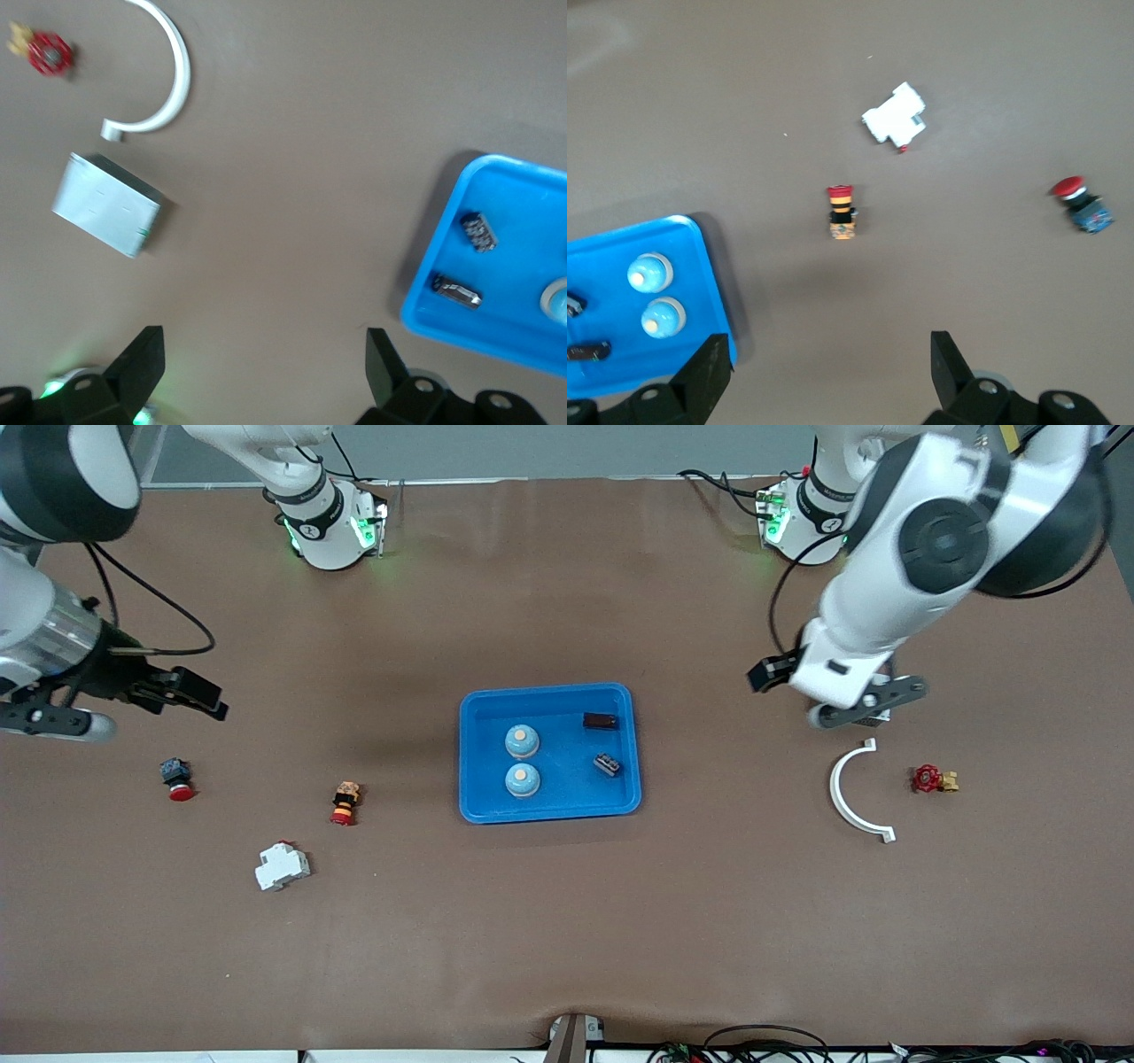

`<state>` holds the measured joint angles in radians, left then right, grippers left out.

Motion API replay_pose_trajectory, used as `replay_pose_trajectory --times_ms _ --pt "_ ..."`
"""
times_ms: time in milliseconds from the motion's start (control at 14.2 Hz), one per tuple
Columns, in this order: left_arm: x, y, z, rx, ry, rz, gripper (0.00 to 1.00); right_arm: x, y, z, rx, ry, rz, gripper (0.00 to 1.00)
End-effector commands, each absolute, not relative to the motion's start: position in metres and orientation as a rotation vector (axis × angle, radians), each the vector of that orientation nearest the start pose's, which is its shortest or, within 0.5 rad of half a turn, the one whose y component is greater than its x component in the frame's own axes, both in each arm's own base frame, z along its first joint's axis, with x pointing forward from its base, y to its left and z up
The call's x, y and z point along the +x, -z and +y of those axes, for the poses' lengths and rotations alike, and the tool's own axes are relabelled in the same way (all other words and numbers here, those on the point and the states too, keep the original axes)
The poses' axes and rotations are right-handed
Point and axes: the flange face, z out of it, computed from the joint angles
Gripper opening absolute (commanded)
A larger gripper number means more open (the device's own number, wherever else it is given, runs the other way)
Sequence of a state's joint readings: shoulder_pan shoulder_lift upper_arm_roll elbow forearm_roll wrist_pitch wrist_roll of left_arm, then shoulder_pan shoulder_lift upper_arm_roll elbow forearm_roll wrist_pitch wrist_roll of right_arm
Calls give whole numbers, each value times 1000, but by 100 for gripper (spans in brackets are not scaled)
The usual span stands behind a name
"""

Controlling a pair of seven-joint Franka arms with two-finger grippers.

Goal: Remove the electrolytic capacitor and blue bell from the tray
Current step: 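Lower the left gripper onto the capacitor while the right gripper reaches a bell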

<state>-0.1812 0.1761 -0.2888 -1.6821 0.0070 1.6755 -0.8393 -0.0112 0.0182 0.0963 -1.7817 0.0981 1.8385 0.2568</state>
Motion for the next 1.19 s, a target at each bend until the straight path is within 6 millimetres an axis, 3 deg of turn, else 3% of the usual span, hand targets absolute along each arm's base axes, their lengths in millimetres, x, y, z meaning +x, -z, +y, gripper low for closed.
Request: replay_pose_trajectory --times_ms 0,281,421,492,562,632,983,1124 --pt "540 -429 -301 -2977 -275 -726 100 544 -503 104 -2987 79 437 100" --pt "551 -348 -358 -2970 -234 -1009 100 526 -457 188 -2922 104 630 100" --pt "561 -316 -371 -2958 -204 -1183 100 523 -430 224 -2929 69 648 100" --pt "558 -302 -389 -2954 -201 -1237 90 522 -415 234 -2931 47 670 100" --pt "553 -289 -411 -2957 -208 -1270 70 520 -400 247 -2939 22 676 100" --pt "549 -276 -429 -2939 -214 -1313 69 519 -384 257 -2947 1 674 100" --pt "550 -226 -443 -2894 -230 -1427 69 516 -336 305 -2900 43 768 100" --pt "544 -219 -449 -2849 -169 -1469 69 515 -319 326 -2899 49 812 100"
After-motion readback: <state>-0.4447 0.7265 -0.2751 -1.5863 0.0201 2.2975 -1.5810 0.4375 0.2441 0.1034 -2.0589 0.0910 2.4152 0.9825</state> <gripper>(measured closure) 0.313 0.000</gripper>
